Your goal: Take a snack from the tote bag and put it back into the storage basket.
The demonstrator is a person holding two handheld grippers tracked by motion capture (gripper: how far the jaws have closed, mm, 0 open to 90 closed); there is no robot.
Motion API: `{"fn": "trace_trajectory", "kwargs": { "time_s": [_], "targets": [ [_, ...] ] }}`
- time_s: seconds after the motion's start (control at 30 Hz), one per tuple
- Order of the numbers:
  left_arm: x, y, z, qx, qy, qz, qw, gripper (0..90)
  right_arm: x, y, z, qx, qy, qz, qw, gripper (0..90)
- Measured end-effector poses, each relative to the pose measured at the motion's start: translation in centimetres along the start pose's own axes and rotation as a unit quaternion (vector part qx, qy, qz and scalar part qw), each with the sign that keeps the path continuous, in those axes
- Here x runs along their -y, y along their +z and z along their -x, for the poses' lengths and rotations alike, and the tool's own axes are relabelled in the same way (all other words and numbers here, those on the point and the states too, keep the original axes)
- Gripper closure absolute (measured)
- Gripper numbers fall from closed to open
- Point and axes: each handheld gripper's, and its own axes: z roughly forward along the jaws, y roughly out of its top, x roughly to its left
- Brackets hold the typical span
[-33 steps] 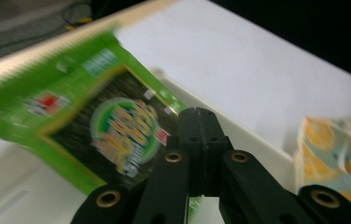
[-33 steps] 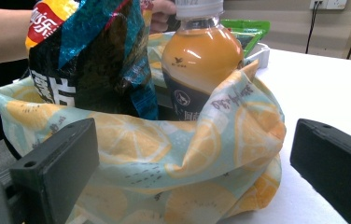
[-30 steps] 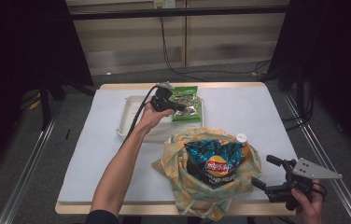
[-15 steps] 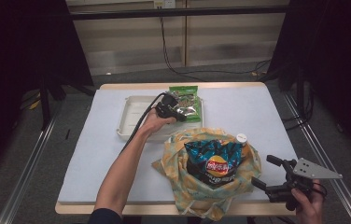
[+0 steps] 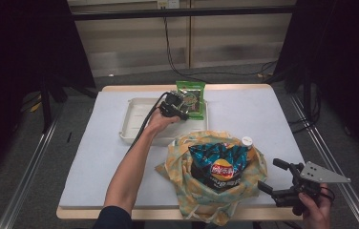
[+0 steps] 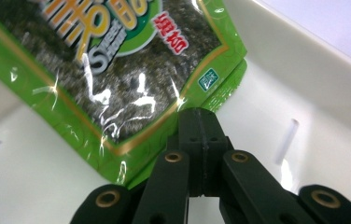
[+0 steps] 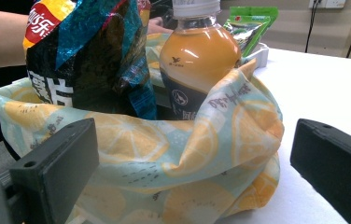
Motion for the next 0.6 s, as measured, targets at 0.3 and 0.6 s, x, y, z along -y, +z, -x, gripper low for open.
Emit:
{"fn": "trace_trajectory", "kwargs": {
  "time_s": [0.3, 0.6],
  "targets": [
    [-0.5, 0.2, -0.6, -0.021, -0.002, 0.001, 0.9998, 88.8, 0.0, 0.0, -0.1, -0.006, 0.001, -0.003, 1.0, 0.6],
    [0.0, 0.0, -0.8, -0.022, -0.016, 0.016, 0.9995, 79.8, 0.0, 0.0, 0.0, -0.001, 0.001, 0.001, 1.0, 0.6]
  ]
}}
